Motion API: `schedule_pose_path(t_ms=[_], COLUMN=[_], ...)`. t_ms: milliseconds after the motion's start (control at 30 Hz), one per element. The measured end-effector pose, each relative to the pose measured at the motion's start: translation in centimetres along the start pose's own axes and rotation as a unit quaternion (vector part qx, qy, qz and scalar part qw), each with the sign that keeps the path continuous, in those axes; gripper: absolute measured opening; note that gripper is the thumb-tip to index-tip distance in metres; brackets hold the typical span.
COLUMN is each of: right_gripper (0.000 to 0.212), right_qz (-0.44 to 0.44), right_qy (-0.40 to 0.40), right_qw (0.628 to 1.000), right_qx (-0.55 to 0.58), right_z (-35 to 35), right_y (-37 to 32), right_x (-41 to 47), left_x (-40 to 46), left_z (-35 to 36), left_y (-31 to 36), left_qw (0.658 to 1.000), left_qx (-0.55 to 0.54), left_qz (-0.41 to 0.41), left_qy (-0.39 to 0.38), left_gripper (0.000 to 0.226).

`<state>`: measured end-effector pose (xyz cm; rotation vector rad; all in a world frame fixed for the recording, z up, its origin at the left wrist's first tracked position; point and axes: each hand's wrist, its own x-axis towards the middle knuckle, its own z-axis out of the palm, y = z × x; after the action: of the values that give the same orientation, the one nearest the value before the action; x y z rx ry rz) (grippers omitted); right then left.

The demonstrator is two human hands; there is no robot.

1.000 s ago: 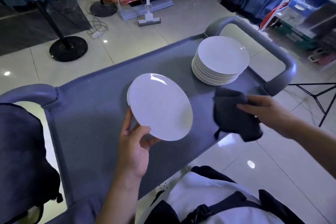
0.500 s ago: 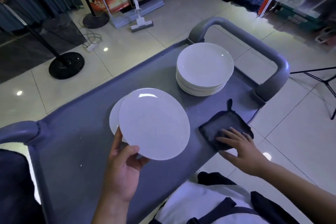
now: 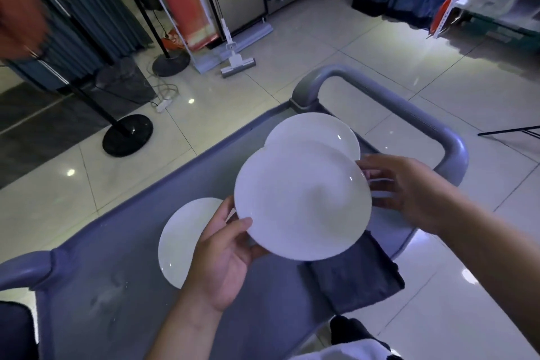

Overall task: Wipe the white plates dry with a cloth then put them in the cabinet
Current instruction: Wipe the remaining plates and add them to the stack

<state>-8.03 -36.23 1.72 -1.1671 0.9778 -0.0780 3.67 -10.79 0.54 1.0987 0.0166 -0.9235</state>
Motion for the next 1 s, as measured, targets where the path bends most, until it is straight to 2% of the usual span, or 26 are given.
schedule_pose_path(t_ms=[67,200,367,500,600,700,1000], right_gripper=[0.024,0.016,0.040,0.039,0.049,0.060,0.071], right_qz=[0.002,-0.064,-0.141,-0.152,-0.169,-0.194,-0.217], right_qy=[-0.003,0.031,0.032,0.009,-0.009,-0.025,-0.061], right_qw=[1.000,0.997,0.989,0.988,0.986,0.979,0.937], right_qx=[-0.005,0.002,-0.020,-0.007,0.002,-0.050,-0.267], right_z=[-1.1,-2.0,-1.9,-1.5,-1.2,-0.9,-1.6], right_y=[-0.7,-2.1,-1.2,0.3,1.3,2.5,2.4], right_x=[1.9,5.4,8.8,10.0,10.1,9.9,9.4], left_x=[2.4,6.6,10.5,11.8,11.8,11.8,12.1], left_z=[1.1,2.7,3.3,2.9,2.8,2.6,2.0], left_y=[-0.2,-0.2,-0.6,-1.8,-2.8,-3.4,-3.8], left_qw=[0.999,0.985,0.955,0.929,0.908,0.889,0.908], left_qx=[0.040,0.149,0.263,0.319,0.370,0.412,0.378], left_qz=[0.001,0.018,0.027,0.027,0.037,0.045,0.042], left_qy=[0.033,0.083,0.138,0.184,0.192,0.197,0.175], left_gripper=[0.044,0.048,0.059,0.050,0.045,0.043,0.048])
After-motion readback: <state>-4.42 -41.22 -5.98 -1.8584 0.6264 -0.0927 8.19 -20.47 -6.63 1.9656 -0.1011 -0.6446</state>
